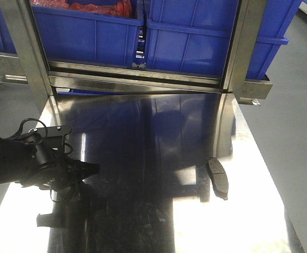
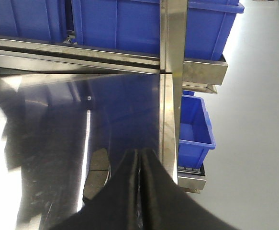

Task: Move and align brake pads A on conveyor
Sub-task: 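Lower the left gripper around the brake pad and close it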

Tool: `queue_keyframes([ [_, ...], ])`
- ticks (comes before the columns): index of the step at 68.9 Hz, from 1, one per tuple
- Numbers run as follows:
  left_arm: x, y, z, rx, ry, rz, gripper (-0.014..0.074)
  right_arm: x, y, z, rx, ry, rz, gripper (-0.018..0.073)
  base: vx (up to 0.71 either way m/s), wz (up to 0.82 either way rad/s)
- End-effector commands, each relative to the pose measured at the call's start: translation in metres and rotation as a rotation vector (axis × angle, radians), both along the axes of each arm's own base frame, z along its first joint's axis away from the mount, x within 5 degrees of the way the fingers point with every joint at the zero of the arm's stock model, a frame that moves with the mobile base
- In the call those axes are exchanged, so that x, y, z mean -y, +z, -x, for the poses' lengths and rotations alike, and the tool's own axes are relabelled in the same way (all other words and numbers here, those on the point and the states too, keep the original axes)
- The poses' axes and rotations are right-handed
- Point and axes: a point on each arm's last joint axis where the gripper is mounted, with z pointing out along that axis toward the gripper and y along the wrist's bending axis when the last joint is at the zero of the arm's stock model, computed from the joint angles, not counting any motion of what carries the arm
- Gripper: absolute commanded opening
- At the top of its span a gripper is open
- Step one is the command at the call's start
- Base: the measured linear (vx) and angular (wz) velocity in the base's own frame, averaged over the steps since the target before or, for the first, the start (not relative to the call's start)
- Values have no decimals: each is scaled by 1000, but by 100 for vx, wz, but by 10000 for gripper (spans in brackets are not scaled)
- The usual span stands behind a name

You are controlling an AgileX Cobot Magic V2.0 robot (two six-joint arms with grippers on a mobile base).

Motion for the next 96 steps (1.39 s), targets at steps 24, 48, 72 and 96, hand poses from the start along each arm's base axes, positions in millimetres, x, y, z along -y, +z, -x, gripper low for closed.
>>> queue_keyframes([
  [24, 1, 20, -2, 52, -8, 13, 111, 0, 15, -2, 97, 7, 11, -8, 0, 0],
  [48, 9, 31, 5, 57, -113, 3, 72, 0, 15, -2, 97, 7, 11, -8, 0, 0],
  [72, 3, 62, 14, 115, -150, -3, 72, 0, 15, -2, 97, 7, 11, -8, 0, 0],
  [96, 4, 81, 24, 146, -170, 4, 72, 0, 15, -2, 97, 7, 11, -8, 0, 0],
])
